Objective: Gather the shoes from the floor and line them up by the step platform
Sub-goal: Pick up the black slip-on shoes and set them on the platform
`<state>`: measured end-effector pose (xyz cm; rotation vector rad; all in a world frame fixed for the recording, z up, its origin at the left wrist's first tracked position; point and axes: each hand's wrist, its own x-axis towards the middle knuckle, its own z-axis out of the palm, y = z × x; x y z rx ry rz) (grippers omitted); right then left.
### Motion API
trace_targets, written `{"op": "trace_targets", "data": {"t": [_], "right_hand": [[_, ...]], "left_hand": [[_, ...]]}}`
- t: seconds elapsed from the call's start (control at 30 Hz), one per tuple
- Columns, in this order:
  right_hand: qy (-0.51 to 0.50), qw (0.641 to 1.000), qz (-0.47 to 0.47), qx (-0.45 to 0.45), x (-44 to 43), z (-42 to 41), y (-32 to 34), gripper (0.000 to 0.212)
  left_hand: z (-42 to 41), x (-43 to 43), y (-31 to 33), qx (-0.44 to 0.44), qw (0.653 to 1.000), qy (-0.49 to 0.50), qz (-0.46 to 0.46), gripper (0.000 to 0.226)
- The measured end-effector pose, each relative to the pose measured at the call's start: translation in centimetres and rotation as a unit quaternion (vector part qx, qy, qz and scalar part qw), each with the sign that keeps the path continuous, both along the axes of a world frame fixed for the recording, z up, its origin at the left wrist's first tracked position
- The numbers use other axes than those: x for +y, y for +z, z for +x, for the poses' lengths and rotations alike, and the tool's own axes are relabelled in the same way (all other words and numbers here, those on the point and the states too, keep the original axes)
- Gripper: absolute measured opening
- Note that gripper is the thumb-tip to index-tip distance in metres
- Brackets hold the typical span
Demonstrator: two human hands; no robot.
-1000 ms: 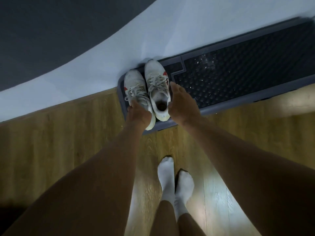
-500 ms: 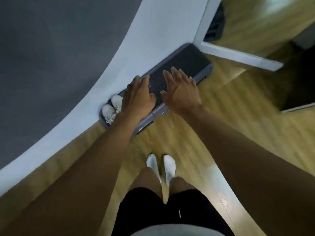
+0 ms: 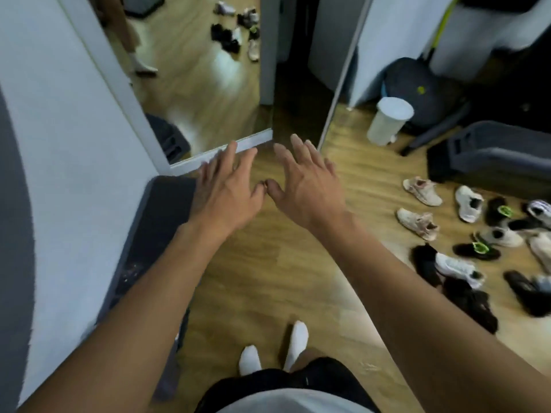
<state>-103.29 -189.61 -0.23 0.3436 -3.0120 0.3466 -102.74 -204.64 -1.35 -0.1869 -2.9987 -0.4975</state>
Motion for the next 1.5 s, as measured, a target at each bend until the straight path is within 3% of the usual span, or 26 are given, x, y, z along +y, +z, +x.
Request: {"op": "trace_targets", "data": {"t": [0.3,0.8,1.13,1.33,1.5], "right_hand": [[-0.210,0.978,-0.009,0.005,20.5,6.9,1.9,0.063],[-0.410,0.912,-0.015,-0.006,52.0,20.6,-0.1,0.056],[-0.501,0.864,-0.006,-0.054,71.4,23.0,-3.2,0.059],[-0.499,0.864,0.000,-0.073,80.1,21.7,-6.0,0.058],[-0.463,0.876,-0.044,-0.123,86.3,19.5,-12.2,0.060]], "left_hand": [[0.6,22.0,2.2,0.016,0.982,-0.186,0.015,0.061],[9.3,56.5,-0.3,-0.023,0.916,-0.401,0.008,0.061],[6.4,76.9,-5.8,-0.091,0.886,-0.454,-0.027,0.071],[5.2,86.7,-9.3,-0.115,0.879,-0.459,-0.062,0.069],[4.8,92.7,-14.7,-0.115,0.883,-0.441,-0.113,0.066]]}}
